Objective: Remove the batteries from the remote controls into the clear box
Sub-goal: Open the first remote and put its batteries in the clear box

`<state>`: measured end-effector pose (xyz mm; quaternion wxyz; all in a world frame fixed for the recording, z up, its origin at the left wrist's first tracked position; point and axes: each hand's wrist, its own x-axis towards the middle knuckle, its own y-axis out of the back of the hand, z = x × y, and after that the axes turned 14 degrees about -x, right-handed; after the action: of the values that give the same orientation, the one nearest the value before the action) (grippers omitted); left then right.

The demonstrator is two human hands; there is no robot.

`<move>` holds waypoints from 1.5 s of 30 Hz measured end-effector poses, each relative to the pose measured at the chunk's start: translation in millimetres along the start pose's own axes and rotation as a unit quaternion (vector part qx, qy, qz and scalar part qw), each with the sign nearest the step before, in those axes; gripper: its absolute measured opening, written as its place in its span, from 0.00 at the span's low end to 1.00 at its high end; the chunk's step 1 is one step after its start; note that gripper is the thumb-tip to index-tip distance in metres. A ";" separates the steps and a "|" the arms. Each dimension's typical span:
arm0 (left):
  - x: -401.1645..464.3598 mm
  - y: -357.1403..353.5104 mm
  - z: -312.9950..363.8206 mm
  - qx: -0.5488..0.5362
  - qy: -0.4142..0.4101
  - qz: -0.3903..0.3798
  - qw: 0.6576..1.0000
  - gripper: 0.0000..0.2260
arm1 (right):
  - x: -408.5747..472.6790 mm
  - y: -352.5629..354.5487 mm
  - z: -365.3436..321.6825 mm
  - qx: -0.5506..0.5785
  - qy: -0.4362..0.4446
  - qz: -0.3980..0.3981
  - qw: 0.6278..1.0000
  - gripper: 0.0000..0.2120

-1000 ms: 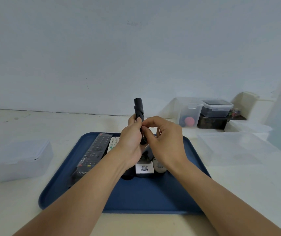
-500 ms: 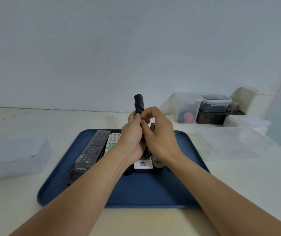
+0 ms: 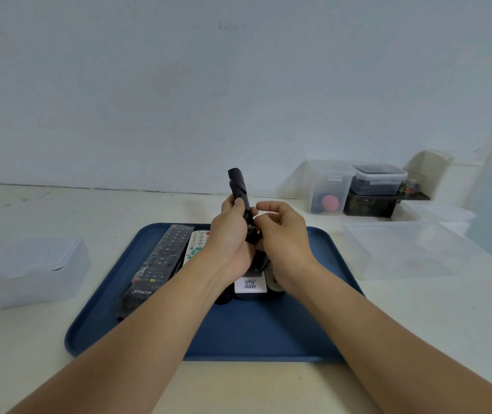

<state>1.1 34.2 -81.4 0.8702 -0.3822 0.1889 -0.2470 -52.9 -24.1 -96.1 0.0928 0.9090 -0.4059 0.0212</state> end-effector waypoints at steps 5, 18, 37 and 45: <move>0.6 -1.1 1.4 -0.012 -0.021 -0.013 1.000 0.14 | 9.3 18.8 -13.8 0.331 -0.179 -0.048 0.925 0.05; -16.4 -30.7 -22.1 0.364 -0.154 -0.150 0.906 0.14 | 7.5 139.0 -32.7 0.011 0.020 -0.030 0.999 0.08; 4.5 -74.0 -107.7 0.610 -0.115 -0.203 0.757 0.33 | 26.0 258.8 -16.3 -0.902 0.160 -0.116 0.384 0.12; 7.5 -57.1 -101.7 0.548 -0.113 -0.218 0.799 0.55 | 50.6 303.6 -57.5 -0.742 0.108 -0.112 0.652 0.22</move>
<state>-61.8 -61.7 -103.9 0.8728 0.1027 -0.1662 -0.4473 -242.2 -248.9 12.2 0.7814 0.5670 -0.1681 -0.1993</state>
